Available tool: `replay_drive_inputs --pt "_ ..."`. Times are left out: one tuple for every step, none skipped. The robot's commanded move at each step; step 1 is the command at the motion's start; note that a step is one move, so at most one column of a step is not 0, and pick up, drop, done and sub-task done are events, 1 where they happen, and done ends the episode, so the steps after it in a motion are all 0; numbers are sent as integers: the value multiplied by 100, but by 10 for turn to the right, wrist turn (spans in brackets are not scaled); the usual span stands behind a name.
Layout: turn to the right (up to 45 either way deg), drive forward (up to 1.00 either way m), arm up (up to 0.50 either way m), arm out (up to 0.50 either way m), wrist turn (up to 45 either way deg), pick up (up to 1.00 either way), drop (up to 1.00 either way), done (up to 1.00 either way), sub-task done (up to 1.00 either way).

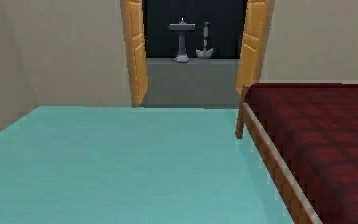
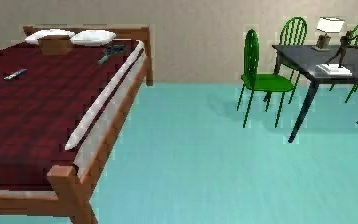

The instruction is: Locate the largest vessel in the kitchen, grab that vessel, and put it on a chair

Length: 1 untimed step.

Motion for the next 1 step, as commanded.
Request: replay_drive_inputs --pt "0 25 0 0 0 0 0 0 0"
